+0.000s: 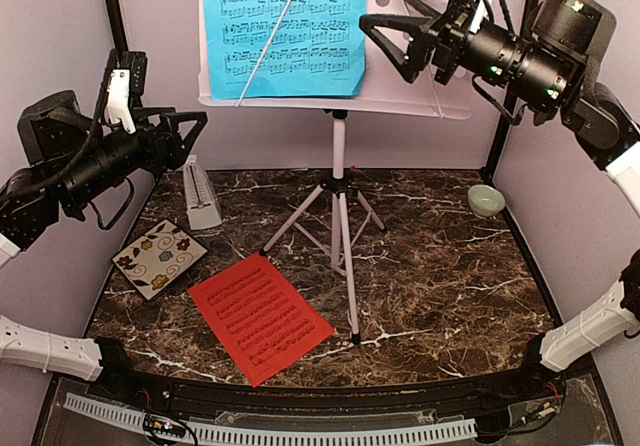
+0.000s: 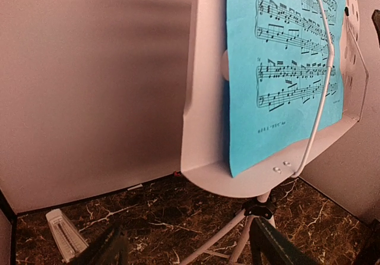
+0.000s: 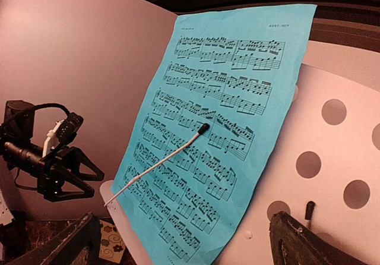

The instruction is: Set up the instrument practice props

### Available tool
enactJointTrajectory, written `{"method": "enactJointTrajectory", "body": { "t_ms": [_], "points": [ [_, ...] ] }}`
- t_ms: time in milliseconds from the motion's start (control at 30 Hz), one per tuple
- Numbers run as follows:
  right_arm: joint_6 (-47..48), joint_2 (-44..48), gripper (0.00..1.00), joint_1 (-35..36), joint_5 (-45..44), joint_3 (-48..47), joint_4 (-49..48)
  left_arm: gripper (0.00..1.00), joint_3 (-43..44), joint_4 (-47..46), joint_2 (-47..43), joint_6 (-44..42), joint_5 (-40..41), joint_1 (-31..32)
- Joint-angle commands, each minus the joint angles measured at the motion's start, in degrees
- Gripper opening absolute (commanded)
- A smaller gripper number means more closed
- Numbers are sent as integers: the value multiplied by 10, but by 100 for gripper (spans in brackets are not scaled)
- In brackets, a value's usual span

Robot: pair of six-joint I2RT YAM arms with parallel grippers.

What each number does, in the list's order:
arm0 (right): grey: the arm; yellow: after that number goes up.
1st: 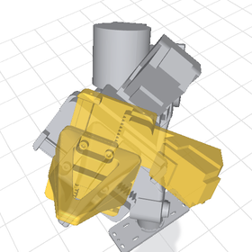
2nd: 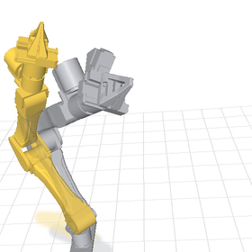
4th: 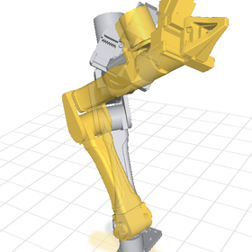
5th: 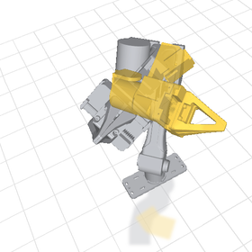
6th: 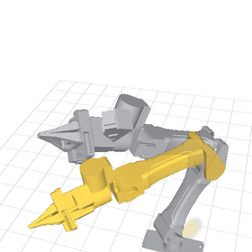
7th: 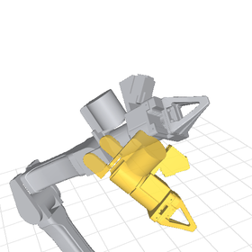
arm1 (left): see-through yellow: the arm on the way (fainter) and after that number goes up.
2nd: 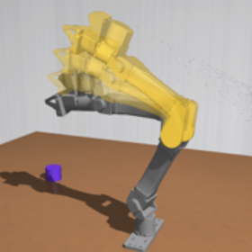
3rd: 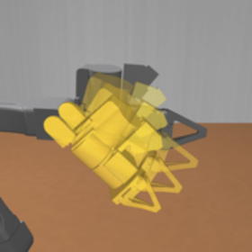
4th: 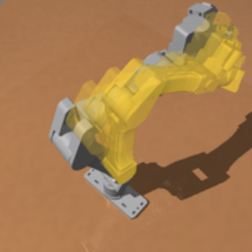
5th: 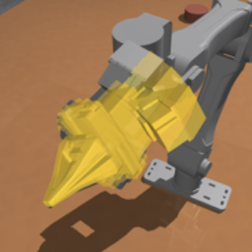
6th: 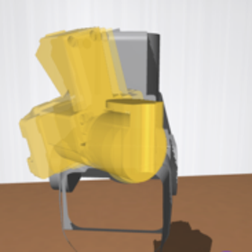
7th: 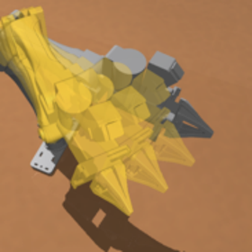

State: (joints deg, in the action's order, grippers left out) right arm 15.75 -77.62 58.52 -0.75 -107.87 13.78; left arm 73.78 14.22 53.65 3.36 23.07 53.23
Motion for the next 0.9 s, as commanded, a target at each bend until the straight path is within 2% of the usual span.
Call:
{"method": "enactJointTrajectory", "body": {
  "t_ms": [0,133,267,467,667,867],
  "points": [
    [-36,32,99,12,77,47,31,73,-32,75,-22,95,21,-13],
    [-53,64,97,23,88,127,21,73,-64,105,-25,159,-35,-61],
    [-76,95,96,26,90,206,6,72,-125,89,-48,224,-105,-117],
    [-102,126,95,29,82,290,2,73,-190,73,-36,278,-163,-134],
    [-127,142,94,39,78,347,-3,73,-279,16,-35,345,-220,-153],
    [-150,149,93,63,58,406,-8,74,-365,3,-51,405,-232,-171]
  ]
}}
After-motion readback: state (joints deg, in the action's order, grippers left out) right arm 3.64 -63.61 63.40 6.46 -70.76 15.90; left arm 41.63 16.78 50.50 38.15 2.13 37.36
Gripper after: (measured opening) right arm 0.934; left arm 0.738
